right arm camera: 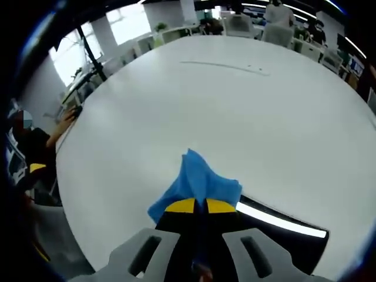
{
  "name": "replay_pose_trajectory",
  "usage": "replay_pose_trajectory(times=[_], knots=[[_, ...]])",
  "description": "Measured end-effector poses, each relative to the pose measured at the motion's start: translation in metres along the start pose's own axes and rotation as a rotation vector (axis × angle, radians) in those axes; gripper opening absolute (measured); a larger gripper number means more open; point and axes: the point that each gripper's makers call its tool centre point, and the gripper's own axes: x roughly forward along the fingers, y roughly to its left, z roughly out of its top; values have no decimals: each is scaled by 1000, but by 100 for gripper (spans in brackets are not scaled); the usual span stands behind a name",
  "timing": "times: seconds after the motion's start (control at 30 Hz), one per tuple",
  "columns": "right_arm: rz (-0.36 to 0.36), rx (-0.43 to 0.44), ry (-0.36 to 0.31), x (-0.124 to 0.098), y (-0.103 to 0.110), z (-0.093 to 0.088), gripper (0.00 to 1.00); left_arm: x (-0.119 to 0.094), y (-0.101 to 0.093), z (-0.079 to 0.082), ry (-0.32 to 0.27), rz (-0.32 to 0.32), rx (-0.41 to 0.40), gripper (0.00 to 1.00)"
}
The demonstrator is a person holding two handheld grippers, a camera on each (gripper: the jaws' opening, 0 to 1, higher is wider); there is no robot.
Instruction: Wipe the mirror surface with the cleaning cloth until all visible marks leave the cleaned area.
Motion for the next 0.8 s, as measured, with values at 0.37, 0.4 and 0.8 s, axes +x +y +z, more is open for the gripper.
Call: replay_pose_trajectory(times=[0.37,0.4,0.8], knots=[[-9,5,-9,3,-4,8,0,0,1,-1,4,0,1,100],[-7,17,-6,4,-4,8,0,0,1,-1,6,0,1,100],[6,13,-7,8,-6,9,0,0,0,0,6,2,5,100]])
